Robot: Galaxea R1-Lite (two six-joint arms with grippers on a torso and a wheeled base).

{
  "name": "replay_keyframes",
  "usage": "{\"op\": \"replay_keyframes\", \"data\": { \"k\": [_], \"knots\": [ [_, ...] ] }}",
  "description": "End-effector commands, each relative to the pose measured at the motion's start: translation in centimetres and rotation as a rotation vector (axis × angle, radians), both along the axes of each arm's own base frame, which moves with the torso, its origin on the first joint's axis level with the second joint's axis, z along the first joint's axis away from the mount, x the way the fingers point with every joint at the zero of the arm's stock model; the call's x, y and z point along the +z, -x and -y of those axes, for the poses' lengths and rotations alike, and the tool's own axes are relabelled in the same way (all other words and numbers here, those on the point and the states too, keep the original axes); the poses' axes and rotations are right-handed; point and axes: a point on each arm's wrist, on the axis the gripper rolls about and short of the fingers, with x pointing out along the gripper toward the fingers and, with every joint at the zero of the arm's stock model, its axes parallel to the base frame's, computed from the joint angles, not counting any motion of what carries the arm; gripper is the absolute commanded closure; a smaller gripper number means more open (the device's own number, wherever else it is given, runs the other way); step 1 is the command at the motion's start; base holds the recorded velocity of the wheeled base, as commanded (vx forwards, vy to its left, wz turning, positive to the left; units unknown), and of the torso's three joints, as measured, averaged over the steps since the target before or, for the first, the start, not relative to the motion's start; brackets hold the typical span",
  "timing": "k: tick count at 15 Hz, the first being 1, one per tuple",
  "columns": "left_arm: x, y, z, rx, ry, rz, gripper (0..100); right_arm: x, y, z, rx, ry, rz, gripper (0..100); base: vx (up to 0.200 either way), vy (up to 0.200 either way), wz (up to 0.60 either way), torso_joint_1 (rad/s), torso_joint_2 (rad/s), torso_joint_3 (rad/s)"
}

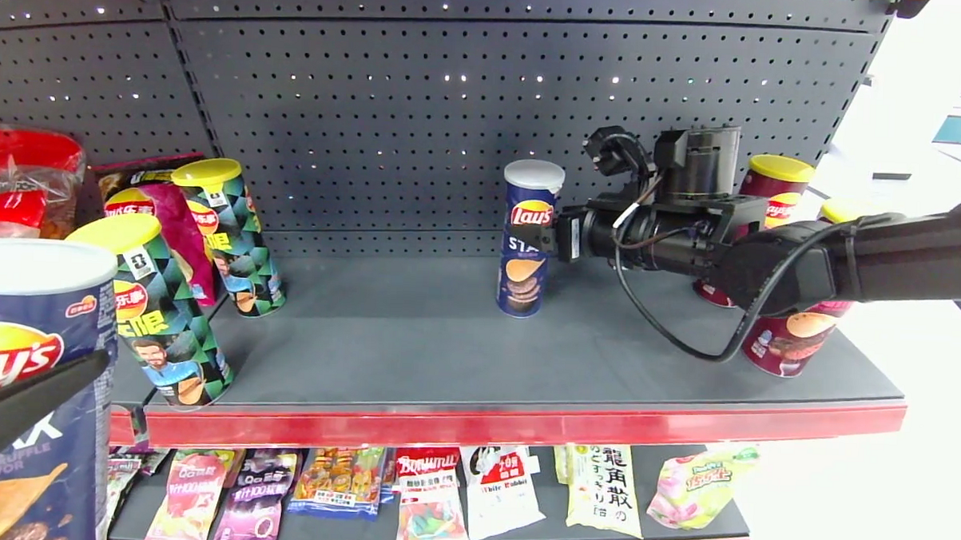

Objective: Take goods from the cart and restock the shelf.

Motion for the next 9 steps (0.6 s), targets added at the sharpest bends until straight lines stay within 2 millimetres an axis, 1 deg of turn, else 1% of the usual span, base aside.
{"op": "replay_keyframes", "data": {
  "k": [1,5,9],
  "knots": [
    [0.0,0.1,0.0,0.001,0.000,0.003,100,-0.2,-0.7,-0.4,0.001,-0.003,0.009,0,0.000,0.000,0.00,0.000,0.00,0.000],
    [0.0,0.1,0.0,0.000,0.000,0.005,100,0.2,-1.3,-0.9,0.004,-0.013,0.032,0,0.000,0.000,0.00,0.000,0.00,0.000],
    [-0.2,0.1,0.0,0.001,-0.001,-0.003,100,-0.2,-1.8,-2.1,0.003,-0.012,0.035,0,0.000,0.000,0.00,0.000,0.00,0.000]
  ]
}}
